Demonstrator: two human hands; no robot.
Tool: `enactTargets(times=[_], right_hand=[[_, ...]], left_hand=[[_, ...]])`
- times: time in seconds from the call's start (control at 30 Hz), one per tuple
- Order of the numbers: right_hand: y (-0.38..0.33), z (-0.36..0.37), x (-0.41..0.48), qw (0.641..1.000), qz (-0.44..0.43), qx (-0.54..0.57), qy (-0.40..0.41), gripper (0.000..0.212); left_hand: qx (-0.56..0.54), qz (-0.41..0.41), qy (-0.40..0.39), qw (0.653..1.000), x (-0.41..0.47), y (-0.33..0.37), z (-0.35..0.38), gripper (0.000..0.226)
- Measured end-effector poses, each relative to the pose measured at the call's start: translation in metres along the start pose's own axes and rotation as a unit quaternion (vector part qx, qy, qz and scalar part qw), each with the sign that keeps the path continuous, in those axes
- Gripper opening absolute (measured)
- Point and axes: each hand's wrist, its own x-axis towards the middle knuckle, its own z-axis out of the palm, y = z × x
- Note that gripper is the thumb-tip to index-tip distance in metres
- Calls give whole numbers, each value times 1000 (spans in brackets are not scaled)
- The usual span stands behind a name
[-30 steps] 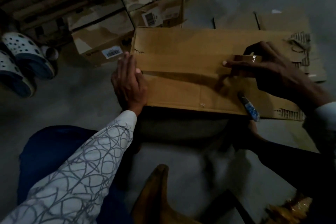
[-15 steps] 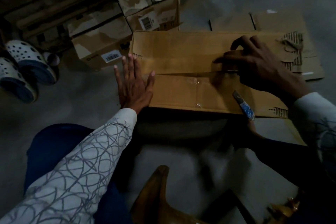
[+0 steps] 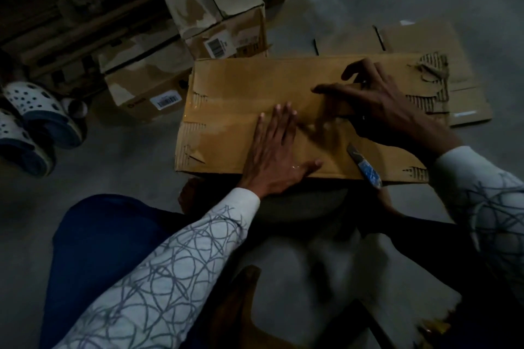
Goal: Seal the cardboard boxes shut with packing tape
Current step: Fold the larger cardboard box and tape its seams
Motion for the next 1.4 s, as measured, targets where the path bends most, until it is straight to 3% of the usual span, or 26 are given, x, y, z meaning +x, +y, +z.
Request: enactTargets(times=[0.17, 0.3, 0.4, 0.57, 0.67, 0.83, 1.07, 1.3, 1.4], right_hand=[[1, -6, -7, 999, 13, 22, -24, 68], [9, 3, -10, 999, 18, 28, -27, 90], [13, 9, -10, 999, 19, 14, -41, 91], [14, 1, -11, 998, 32, -5, -46, 82], [16, -11, -16, 996, 45, -33, -62, 66], [54, -43, -56, 988, 132, -73, -33, 44], [60, -42, -81, 986, 145, 14, -82, 60], [65, -23, -88, 976, 165, 115, -79, 74], [64, -25, -87, 973, 172, 140, -65, 68]], left_hand=[[-12, 44, -6, 999, 8, 12, -2, 126], [-13, 62, -23, 998, 13, 25, -2, 145], [39, 70, -28, 996, 13, 29, 4, 156], [51, 60, -40, 996, 11, 28, 5, 148], [52, 61, -37, 996, 11, 30, 3, 146], [69, 63, -20, 995, 10, 30, 7, 145], [108, 42, -59, 992, 9, 39, 4, 145], [84, -1, -99, 991, 17, 73, 0, 146], [65, 17, -100, 993, 19, 86, 1, 148]])
